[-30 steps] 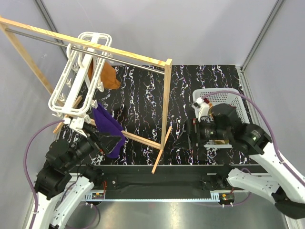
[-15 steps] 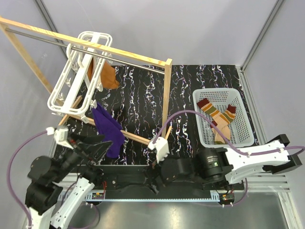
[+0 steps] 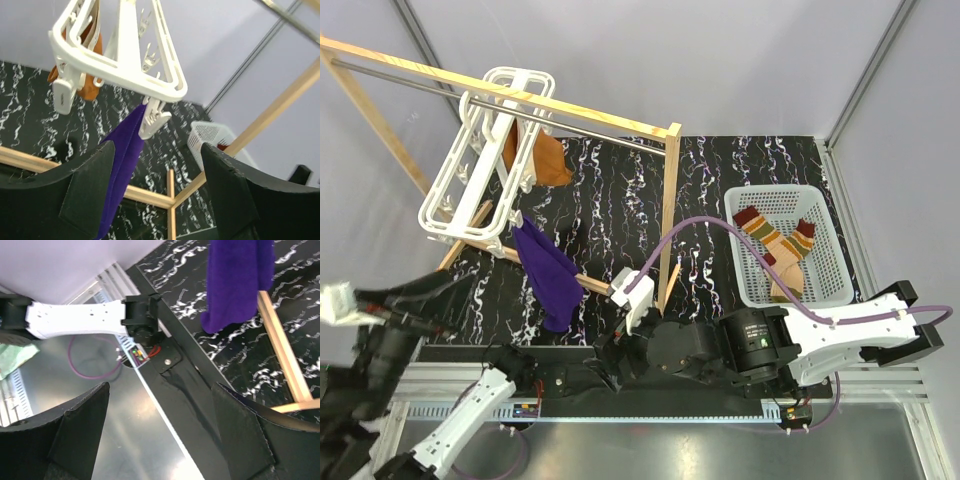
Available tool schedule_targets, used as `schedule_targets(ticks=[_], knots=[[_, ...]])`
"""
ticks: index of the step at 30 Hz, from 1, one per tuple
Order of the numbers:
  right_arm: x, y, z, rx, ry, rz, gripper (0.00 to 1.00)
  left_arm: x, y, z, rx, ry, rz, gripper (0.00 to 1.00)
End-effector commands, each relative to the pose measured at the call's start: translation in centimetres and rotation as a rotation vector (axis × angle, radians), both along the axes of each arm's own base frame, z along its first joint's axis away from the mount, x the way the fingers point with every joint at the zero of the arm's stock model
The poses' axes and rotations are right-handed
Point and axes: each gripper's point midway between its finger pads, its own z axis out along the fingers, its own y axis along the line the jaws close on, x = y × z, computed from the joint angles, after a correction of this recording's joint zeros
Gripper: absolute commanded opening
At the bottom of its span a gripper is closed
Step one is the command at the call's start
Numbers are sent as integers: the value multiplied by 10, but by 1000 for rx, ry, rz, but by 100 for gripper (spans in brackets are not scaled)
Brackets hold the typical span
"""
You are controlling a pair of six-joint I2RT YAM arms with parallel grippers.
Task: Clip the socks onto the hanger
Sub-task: Open the clamp at the hanger.
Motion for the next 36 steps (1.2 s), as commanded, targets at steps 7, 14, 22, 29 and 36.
schedule_targets(ticks=[7, 14, 22, 29, 36], knots=[[15, -42, 19, 118, 52, -59, 87, 47, -24, -7, 106, 80, -56, 73], [14, -33, 9, 64, 17, -51, 87, 57, -37, 2, 116, 69, -79, 63], [38, 10, 20, 11, -159, -103, 86, 64, -39, 11, 131, 66, -69, 56], [79, 46, 35, 64, -154, -114, 80, 69, -42, 11, 146, 100, -64, 41], [88, 81, 75, 207, -230, -3, 72, 66, -46, 15, 128, 110, -89, 25]])
